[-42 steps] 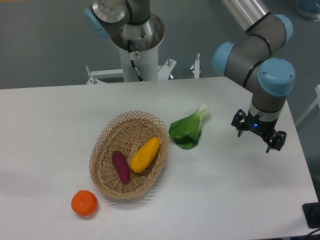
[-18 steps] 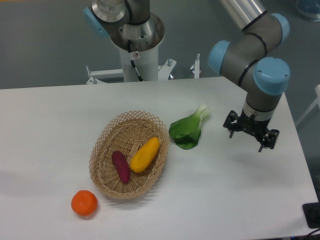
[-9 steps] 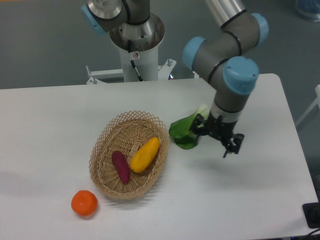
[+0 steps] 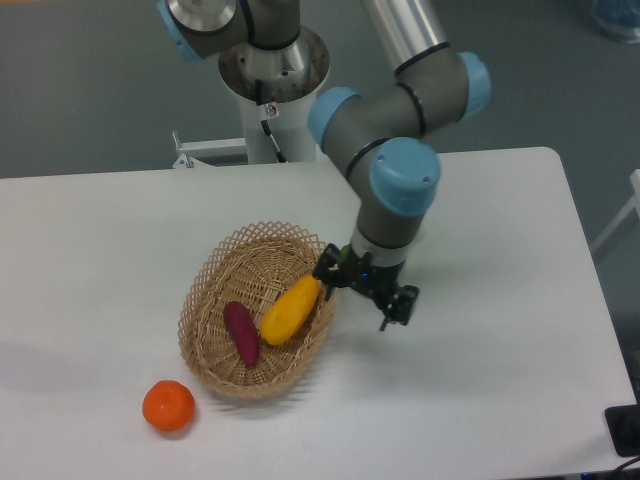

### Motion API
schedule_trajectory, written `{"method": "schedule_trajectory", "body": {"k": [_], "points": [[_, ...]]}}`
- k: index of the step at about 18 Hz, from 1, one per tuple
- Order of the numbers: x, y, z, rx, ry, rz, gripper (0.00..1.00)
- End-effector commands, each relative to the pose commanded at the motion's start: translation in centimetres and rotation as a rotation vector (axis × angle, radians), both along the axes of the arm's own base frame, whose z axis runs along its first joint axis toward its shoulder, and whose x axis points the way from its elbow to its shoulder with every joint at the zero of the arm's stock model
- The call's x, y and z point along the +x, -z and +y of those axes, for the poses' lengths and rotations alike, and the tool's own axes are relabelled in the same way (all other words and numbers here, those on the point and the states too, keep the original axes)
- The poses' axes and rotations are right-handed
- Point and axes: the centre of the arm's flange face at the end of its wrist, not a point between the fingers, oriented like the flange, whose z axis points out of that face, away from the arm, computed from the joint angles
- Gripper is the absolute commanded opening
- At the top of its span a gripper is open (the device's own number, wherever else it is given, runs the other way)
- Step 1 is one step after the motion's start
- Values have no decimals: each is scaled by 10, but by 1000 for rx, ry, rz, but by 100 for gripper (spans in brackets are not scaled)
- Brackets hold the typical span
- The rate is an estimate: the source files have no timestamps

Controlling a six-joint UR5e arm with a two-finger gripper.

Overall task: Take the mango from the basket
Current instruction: 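Move the open gripper over the basket above the yellow mango, then lower the gripper onto the yellow mango and close on it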

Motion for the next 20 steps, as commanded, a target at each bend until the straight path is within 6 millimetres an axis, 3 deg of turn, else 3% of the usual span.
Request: {"method": "schedule_trajectory", "body": {"k": [4,8,20], "points": [[29,9,3,-19,17,-23,100],[42,14,8,-31,30,-29,100],[44,44,14,-70,25,-57,100]]}}
